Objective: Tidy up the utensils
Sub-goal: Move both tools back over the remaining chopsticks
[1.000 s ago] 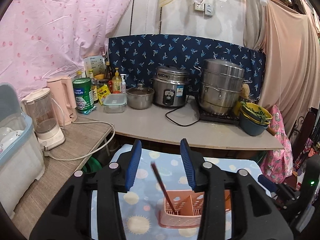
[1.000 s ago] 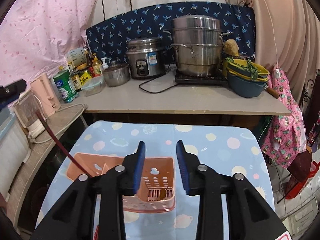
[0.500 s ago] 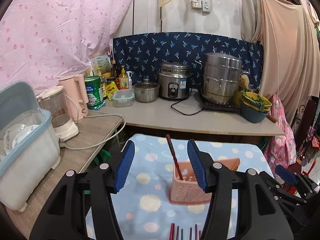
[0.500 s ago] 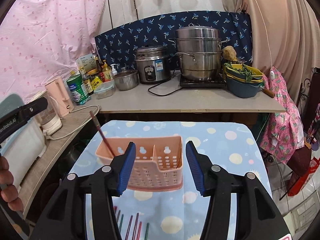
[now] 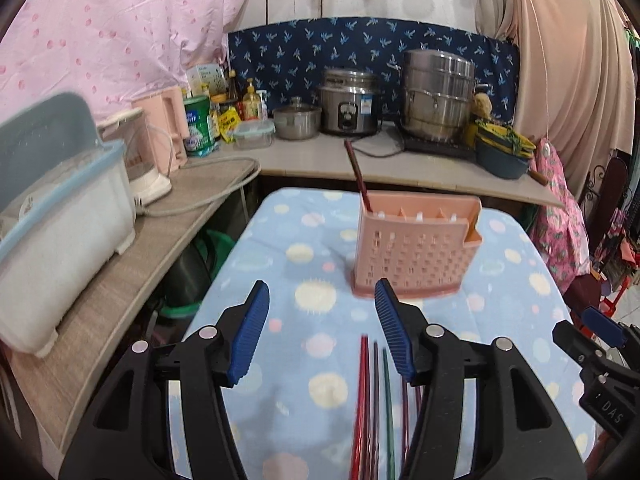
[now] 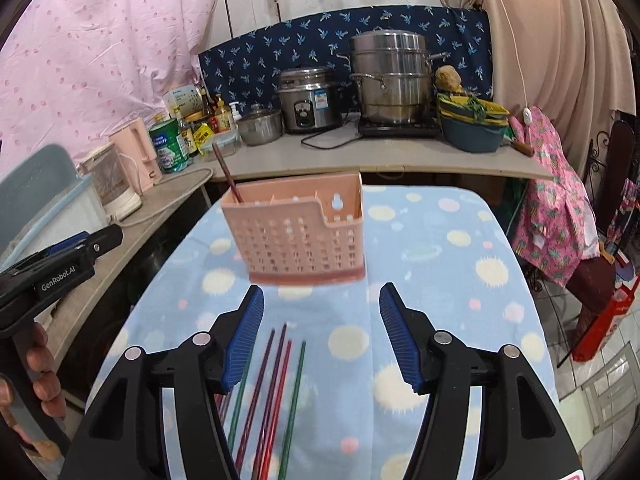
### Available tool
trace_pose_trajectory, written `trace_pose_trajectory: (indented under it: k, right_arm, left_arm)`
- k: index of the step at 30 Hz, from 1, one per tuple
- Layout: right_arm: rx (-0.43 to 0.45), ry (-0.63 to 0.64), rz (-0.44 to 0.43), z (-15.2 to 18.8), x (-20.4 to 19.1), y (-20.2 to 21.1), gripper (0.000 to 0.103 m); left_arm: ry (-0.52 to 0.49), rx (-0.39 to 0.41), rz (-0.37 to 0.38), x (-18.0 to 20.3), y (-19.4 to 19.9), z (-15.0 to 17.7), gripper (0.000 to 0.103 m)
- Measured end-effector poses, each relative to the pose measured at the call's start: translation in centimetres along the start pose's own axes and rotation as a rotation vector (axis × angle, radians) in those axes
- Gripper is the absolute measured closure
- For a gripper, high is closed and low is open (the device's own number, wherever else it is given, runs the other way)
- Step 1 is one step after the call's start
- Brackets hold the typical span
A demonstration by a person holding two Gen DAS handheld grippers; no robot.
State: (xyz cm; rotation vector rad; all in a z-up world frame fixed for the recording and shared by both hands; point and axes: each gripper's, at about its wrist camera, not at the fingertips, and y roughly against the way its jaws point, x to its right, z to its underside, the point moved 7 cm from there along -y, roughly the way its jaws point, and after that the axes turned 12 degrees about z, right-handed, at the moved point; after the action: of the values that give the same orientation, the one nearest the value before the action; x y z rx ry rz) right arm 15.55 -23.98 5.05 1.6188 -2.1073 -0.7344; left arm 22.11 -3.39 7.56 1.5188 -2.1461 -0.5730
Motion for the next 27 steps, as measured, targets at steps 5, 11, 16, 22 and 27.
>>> trace_pose_trajectory:
  k: [5,11,16,22,27]
  right_arm:
    - [-0.042,-0.007,0.009,4.4,0.5,1.0,0.044]
    - [-0.074,0.026,0.048,9.6,0.4,1.7,0.044]
    - [-0.127,0.038,0.043,13.7,0.0,1.6,0.044]
    - [-0.179,0.038,0.030,17.3,-0.5,1.0,0.045]
    - [-0.201,0.046,0.015,18.6,-1.4,0.6,0.052]
  left_arm:
    - [0.001,-0.061,-0.005,-0.6,0.4,5.2,0.051]
    - [0.025,-0.127,-0.013,-1.6,0.7,10.3,0.051]
    - [0.054,-0.169,-0.009,-2.1,0.8,13.6,0.051]
    - [0.049,-0.200,-0.011,-1.9,0.9,16.3,0.051]
    - [0.055,-0.221,-0.004,-1.8,0.8,17.6,0.051]
